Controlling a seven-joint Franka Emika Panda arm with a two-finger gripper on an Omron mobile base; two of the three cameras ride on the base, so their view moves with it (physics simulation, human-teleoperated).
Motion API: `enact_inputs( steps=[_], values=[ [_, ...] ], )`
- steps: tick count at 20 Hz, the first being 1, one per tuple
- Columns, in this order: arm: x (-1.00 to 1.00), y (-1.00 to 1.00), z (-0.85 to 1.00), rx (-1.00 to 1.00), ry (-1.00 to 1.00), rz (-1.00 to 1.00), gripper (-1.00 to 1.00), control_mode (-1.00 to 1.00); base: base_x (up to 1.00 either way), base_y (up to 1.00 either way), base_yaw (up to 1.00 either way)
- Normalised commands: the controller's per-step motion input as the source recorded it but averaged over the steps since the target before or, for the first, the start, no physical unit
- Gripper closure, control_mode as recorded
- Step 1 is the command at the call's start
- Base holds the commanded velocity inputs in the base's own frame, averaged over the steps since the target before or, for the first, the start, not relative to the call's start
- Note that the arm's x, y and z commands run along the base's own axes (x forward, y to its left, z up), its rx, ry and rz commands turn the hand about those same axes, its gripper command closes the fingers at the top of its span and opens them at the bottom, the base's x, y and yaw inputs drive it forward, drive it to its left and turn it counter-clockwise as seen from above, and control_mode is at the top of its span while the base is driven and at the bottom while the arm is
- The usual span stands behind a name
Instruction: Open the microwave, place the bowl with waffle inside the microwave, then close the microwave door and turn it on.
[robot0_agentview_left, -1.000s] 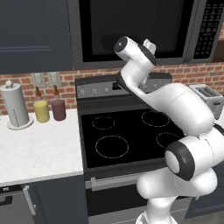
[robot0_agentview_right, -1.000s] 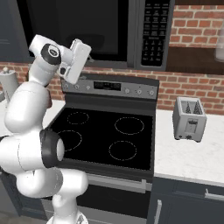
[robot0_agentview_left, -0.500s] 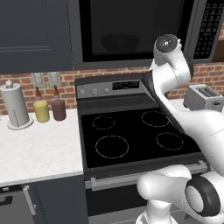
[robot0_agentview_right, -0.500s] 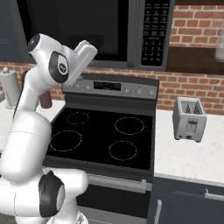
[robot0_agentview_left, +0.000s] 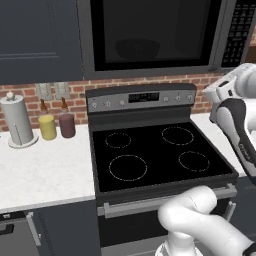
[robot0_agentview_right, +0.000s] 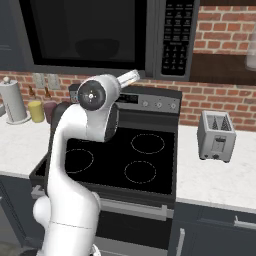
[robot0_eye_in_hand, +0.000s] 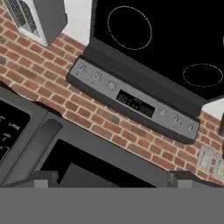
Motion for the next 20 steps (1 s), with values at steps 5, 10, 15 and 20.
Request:
enact_inputs(
  steps=[5,10,15,20],
  values=[
    [-0.31,-0.89,0.66,0.06,-0.55,0.48,-1.00,-1.00,0.00,0.00,0.00],
    [-0.18,-0.23,0.07,0.00,-0.19,0.14,-1.00,-1.00,0.00,0.00,0.00],
    [-0.10,-0.12,0.17,0.27,0.03,-0.24,-1.00,-1.00,0.00,0.00,0.00],
    [0.00,-0.14,0.47,0.51,0.18,-0.45,-1.00,-1.00,0.00,0.00,0.00]
  ],
)
